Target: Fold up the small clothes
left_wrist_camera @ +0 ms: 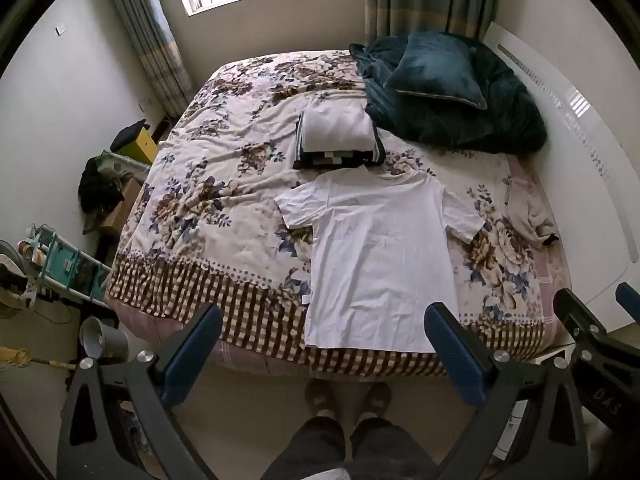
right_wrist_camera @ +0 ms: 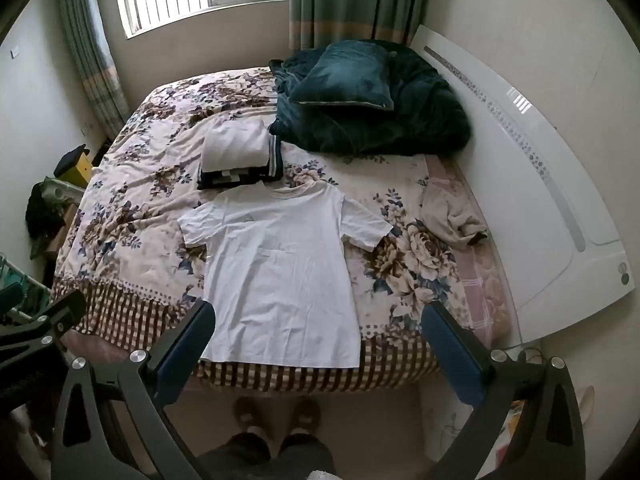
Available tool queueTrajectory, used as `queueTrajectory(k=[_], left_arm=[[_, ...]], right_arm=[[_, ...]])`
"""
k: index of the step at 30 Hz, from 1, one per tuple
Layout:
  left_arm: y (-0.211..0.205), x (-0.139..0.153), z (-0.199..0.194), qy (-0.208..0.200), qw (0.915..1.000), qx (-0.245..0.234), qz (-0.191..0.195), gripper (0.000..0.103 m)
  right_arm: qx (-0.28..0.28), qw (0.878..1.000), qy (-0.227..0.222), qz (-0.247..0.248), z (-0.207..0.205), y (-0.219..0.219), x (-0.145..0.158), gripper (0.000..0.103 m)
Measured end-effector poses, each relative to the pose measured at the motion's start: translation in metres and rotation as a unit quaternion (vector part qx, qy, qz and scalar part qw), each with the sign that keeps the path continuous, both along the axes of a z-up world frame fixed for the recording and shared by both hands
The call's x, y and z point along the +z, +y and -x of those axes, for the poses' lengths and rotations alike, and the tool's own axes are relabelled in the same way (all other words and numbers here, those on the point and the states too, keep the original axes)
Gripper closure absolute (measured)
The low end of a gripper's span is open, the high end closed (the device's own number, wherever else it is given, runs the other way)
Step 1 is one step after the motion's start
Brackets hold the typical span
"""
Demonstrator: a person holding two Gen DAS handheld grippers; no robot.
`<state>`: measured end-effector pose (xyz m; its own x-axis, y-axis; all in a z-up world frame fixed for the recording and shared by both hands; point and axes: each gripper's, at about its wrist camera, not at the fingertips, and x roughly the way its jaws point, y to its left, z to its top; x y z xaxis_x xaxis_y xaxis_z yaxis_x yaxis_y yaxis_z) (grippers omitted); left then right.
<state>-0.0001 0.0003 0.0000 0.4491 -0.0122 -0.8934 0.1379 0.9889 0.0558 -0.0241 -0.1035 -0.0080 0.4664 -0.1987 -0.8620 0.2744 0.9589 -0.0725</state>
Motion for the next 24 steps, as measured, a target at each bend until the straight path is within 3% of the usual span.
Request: queueTrajectory(k=[24], left_arm=[[-0.011,0.003,0.005,0.003,1.0000,0.003,0.002,0.000]], right_arm=[[0.000,1.000,0.000,-0.012,0.002,0.003,0.004,0.000]])
